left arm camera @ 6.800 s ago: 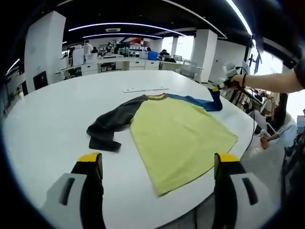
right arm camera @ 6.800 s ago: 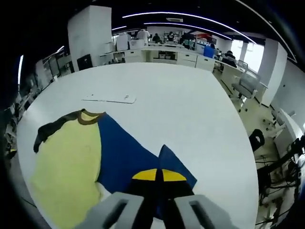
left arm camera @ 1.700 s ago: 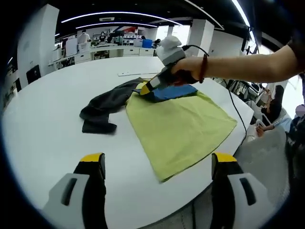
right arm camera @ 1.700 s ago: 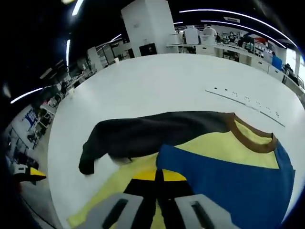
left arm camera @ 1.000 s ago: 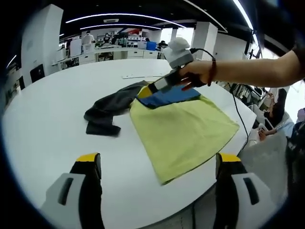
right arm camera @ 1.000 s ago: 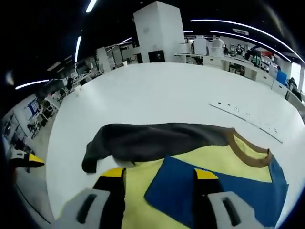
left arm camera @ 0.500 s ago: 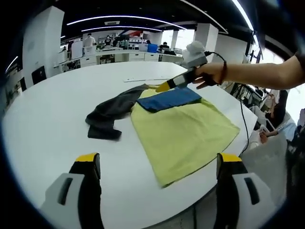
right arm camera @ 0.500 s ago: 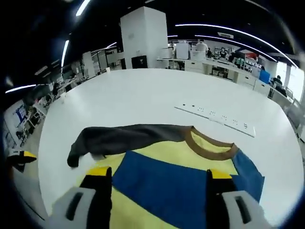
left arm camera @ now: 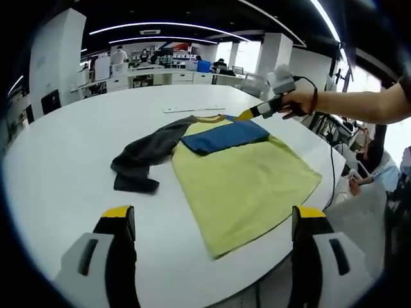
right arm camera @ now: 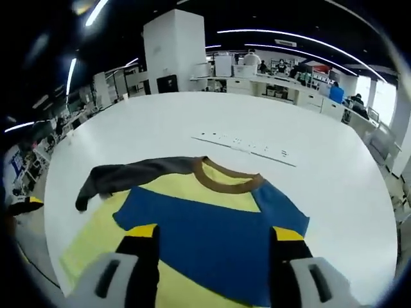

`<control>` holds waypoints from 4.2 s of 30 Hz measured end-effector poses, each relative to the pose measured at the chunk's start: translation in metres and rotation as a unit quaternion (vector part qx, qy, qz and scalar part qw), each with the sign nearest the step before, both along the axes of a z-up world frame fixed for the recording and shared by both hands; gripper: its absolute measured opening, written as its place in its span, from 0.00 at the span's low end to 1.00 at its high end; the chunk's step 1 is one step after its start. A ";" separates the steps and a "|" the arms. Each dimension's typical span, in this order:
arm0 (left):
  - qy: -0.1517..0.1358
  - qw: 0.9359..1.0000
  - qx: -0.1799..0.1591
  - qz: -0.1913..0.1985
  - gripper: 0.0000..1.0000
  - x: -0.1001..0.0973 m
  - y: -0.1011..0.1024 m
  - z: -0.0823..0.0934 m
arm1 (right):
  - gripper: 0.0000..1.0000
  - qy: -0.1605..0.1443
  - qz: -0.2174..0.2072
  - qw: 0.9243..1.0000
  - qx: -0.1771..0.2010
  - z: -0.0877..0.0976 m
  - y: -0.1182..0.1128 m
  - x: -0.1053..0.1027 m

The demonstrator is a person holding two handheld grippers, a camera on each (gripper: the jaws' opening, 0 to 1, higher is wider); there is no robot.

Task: Fold the garment on the visible template until the final outline fits inside the template.

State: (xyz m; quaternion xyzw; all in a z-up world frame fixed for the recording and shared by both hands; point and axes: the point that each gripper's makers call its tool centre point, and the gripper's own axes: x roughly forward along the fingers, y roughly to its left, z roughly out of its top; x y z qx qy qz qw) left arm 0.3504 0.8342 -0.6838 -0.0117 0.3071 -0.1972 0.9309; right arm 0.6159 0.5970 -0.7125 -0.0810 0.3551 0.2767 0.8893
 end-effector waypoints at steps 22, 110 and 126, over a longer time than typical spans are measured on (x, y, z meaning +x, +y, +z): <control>0.004 1.000 -0.002 -0.020 0.96 0.000 -0.013 -0.002 | 0.28 0.038 -0.066 0.997 0.013 -0.023 -0.084 -0.024; 0.010 1.000 -0.008 0.006 0.88 0.001 0.003 -0.006 | 0.00 0.064 -0.094 0.993 -0.042 -0.056 -0.108 -0.044; 0.010 1.000 0.005 0.020 0.86 0.008 0.012 -0.007 | 0.00 0.078 -0.083 0.992 -0.048 -0.056 -0.128 -0.036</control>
